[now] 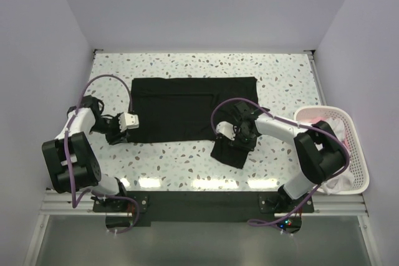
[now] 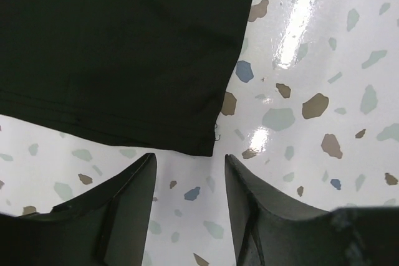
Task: Fold and stack the t-shirts
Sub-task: Fold the tshirt
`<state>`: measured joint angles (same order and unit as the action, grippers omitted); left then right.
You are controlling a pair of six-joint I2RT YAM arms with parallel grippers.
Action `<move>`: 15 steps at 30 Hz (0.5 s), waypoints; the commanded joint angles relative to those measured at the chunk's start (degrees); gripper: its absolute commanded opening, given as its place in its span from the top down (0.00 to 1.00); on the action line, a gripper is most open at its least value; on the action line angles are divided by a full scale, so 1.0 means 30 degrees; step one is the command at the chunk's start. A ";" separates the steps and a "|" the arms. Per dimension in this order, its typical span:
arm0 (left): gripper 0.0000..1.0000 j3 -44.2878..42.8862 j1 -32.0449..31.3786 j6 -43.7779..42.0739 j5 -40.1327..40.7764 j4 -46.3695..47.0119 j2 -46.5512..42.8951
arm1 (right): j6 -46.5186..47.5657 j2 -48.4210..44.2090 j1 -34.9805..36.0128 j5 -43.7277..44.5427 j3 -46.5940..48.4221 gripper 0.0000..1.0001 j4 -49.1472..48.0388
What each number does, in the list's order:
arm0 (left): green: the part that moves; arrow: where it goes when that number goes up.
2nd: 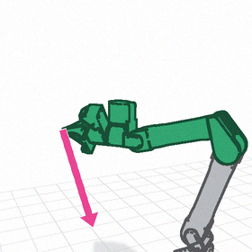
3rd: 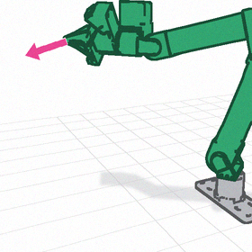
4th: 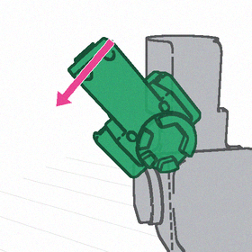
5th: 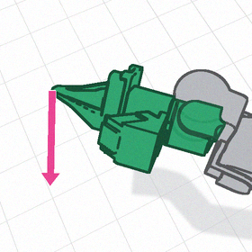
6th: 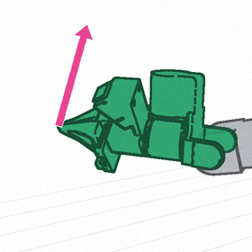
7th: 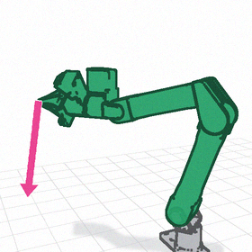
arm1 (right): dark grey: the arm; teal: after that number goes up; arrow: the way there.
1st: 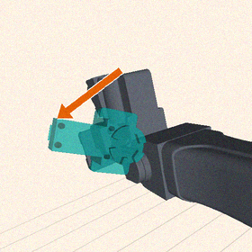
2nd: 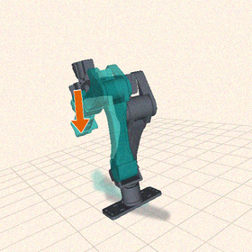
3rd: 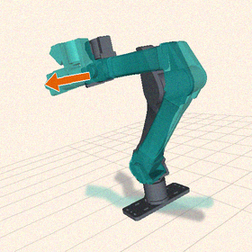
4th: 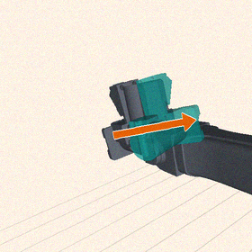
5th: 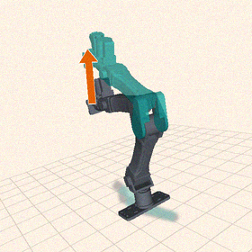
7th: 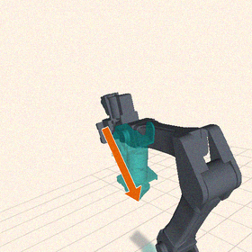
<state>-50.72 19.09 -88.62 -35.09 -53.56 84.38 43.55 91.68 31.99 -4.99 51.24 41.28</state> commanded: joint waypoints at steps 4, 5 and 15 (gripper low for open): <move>0.51 0.0031 -0.0648 -0.3389 -0.0550 0.0744 0.0261 | -0.0395 0.0524 0.0089 -0.0620 -0.0237 0.74 -0.0195; 0.52 0.0205 -0.0825 -0.3419 -0.0462 0.0947 0.0291 | -0.0483 0.0524 0.0089 -0.0736 -0.0148 0.74 -0.0078; 0.54 0.1728 -0.2204 -0.2335 0.0065 0.3233 0.1256 | -0.0309 -0.0351 0.0119 -0.1205 0.0789 0.67 0.1474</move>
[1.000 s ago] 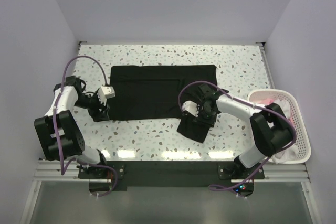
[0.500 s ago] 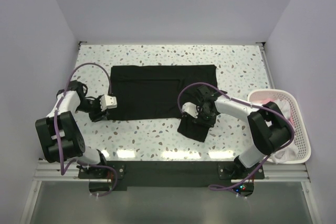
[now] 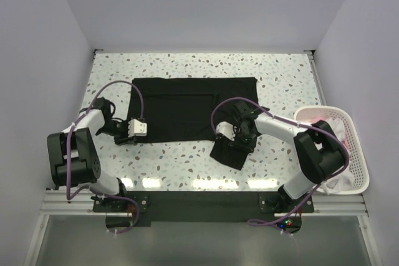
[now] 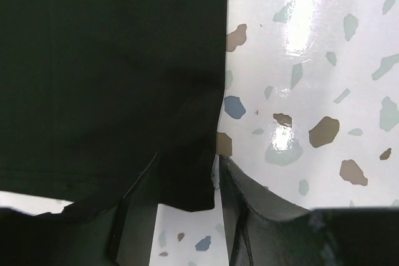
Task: Fold and stack the t-shirts
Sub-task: Fold the tshirt
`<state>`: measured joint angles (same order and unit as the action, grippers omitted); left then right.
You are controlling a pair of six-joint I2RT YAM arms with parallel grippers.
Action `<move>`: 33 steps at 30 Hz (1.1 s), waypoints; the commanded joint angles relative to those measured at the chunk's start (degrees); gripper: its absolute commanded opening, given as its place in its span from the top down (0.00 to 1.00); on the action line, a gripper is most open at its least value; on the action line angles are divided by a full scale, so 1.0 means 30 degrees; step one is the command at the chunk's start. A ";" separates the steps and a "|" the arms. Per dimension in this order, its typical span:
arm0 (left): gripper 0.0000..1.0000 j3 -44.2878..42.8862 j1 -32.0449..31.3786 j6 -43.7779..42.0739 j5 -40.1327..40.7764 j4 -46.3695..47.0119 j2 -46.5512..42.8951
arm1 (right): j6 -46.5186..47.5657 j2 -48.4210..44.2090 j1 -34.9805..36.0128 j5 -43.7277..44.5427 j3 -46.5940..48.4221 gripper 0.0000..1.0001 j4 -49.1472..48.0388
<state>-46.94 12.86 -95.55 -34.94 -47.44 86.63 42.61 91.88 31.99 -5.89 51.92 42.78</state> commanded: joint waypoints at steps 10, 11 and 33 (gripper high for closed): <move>0.60 0.0851 -0.0098 -0.0172 0.0982 0.1400 0.0918 | -0.0052 0.0311 0.0089 -0.0850 0.0682 0.66 0.0653; 0.61 0.0793 -0.0127 -0.0172 0.1011 0.1341 0.0860 | -0.0053 0.0399 0.0089 -0.0762 0.0594 0.66 0.0534; 0.55 0.0645 -0.0069 -0.0231 0.0600 0.0138 -0.0782 | -0.0698 0.0048 0.0118 -0.0937 0.0770 0.73 0.0622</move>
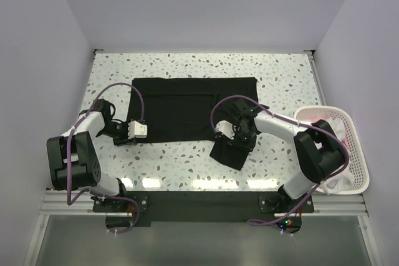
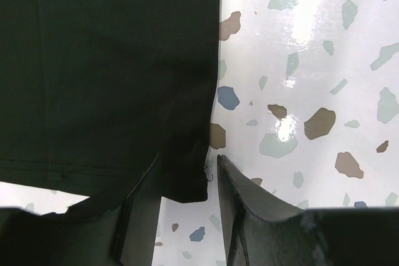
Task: Fold and stack the t-shirts
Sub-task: Fold the tshirt
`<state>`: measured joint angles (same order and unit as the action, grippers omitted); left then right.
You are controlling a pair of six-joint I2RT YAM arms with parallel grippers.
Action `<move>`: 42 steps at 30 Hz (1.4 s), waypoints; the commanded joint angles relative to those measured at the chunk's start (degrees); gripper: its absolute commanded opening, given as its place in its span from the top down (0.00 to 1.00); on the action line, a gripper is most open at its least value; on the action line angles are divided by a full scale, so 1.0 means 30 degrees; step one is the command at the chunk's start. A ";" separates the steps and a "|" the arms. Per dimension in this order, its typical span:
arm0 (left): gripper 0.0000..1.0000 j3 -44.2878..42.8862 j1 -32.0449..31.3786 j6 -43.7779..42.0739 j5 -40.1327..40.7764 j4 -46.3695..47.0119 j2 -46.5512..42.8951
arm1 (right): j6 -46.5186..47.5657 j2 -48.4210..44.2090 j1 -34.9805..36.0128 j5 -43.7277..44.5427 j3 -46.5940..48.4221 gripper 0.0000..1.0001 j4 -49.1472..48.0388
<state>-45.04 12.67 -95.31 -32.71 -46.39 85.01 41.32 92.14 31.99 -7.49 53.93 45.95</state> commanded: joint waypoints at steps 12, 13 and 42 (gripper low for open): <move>0.69 0.1094 0.0026 -0.0282 0.1381 0.0434 0.0667 | -0.0471 -0.0360 0.0118 0.0006 -0.0428 1.00 -0.0202; 0.73 0.1154 -0.0003 -0.0282 0.1468 0.0405 0.0637 | -0.0560 -0.0477 0.0090 -0.0053 -0.0487 1.00 -0.0056; 1.00 -0.2826 0.1579 -0.1542 -0.0228 -0.4956 -0.0682 | -0.0768 -0.4377 -0.0320 -0.0757 0.1354 1.00 0.3050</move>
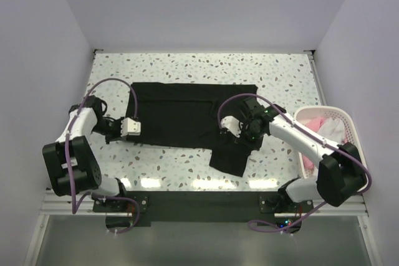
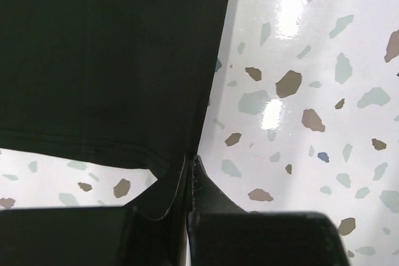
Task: Fold and stack the t-shirts
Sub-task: Fold the tshirt
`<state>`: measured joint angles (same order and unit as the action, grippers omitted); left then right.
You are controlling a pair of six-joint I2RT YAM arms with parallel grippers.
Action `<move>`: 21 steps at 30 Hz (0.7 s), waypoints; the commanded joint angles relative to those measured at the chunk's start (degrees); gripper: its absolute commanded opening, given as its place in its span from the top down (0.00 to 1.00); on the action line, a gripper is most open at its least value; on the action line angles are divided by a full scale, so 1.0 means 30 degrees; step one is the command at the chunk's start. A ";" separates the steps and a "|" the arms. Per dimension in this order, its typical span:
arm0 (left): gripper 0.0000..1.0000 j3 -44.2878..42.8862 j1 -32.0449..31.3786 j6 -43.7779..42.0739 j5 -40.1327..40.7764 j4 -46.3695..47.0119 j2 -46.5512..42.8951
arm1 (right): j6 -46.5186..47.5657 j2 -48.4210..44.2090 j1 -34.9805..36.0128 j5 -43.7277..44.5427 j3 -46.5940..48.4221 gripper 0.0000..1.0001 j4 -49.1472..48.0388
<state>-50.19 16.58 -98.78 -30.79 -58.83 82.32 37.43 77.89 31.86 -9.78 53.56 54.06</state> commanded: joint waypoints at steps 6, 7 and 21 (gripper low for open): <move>1.00 -0.2516 0.0304 0.0290 -0.1749 -0.0782 0.1356 | 0.2195 0.2131 -0.1507 -0.0284 0.3560 1.00 0.1225; 1.00 -0.2575 0.0304 0.0262 -0.1837 -0.0810 0.1560 | 0.2520 0.2568 -0.1507 -0.0488 0.3708 1.00 0.1865; 1.00 -0.1287 0.0275 0.0525 -0.1633 -0.0342 0.0889 | 0.0122 0.3155 0.0397 -0.0432 0.0868 0.50 -0.0469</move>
<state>-54.65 16.93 -97.91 -34.11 -59.46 87.00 40.10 86.74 32.88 -11.86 57.30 56.84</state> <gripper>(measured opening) 0.014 0.503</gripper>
